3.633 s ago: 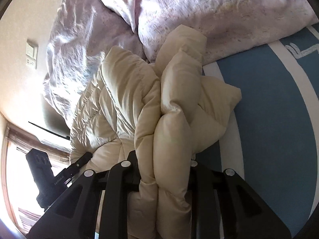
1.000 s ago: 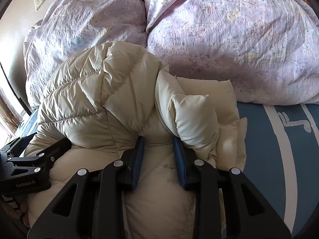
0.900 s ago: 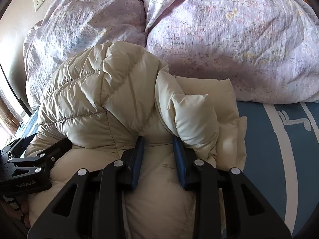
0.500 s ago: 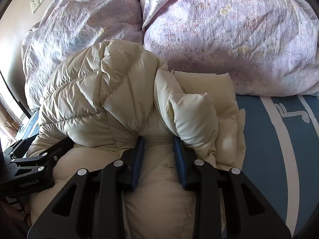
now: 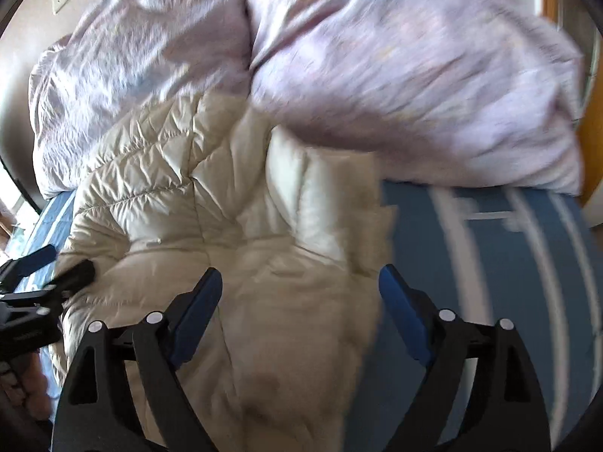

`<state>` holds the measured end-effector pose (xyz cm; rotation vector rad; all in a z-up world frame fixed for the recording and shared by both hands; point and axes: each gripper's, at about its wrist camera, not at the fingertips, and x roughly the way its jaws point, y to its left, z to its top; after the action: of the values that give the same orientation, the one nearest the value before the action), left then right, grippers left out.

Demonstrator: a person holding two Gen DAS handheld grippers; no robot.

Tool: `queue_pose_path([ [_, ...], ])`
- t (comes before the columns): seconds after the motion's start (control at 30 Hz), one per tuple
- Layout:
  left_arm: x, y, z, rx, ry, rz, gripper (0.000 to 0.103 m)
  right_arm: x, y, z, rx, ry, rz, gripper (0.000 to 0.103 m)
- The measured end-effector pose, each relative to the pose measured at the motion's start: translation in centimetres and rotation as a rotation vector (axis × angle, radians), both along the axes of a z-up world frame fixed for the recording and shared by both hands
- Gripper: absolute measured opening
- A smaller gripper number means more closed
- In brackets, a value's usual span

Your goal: Fold large clothes

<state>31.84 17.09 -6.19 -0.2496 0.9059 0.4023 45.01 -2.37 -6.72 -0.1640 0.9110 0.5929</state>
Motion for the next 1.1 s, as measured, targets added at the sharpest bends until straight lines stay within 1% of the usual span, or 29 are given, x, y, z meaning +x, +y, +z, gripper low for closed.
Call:
queue_pose_path([
  [0.1, -3.7, -0.4, 2.1, 0.010, -0.025, -0.003, 0.101, -1.9, -2.3, 2.2, 0.003, -0.019, -0.019, 0.089],
  [0.17, -6.0, -0.9, 3.3, 0.010, -0.034, -0.005, 0.101, -3.4, -3.9, 3.8, 0.006, -0.024, -0.038, 0.100],
  [0.27, -9.3, -1.5, 5.0, 0.019, -0.048, -0.006, 0.101, -5.8, -6.1, 5.4, 0.029, -0.033, -0.038, 0.102],
  [0.33, -11.1, -2.1, 5.7, 0.016, -0.053, -0.005, 0.101, -7.4, -7.0, 6.1, 0.023, -0.042, -0.030, 0.102],
  [0.43, -13.5, -3.1, 6.3, -0.011, -0.047, 0.010, 0.101, -9.7, -7.2, 6.5, -0.001, -0.017, -0.011, 0.102],
  [0.53, -15.1, -4.3, 6.5, -0.045, -0.042, 0.024, 0.101, -11.6, -7.3, 6.2, 0.018, 0.041, 0.014, 0.102],
  [0.6, -16.1, -5.0, 6.5, -0.056, -0.040, 0.030, 0.101, -12.8, -7.7, 6.1, 0.031, 0.083, 0.032, 0.102],
  [0.7, -17.2, -6.1, 6.6, -0.055, -0.036, 0.030, 0.101, -14.0, -7.9, 5.9, 0.036, 0.115, 0.053, 0.102],
  [0.97, -19.3, -7.7, 6.6, -0.070, -0.027, 0.037, 0.101, -17.1, -8.8, 5.5, 0.030, 0.145, 0.065, 0.102],
  [1.1, -19.9, -8.1, 6.3, -0.084, -0.020, 0.041, 0.101, -18.0, -9.0, 5.5, 0.029, 0.139, 0.073, 0.102],
])
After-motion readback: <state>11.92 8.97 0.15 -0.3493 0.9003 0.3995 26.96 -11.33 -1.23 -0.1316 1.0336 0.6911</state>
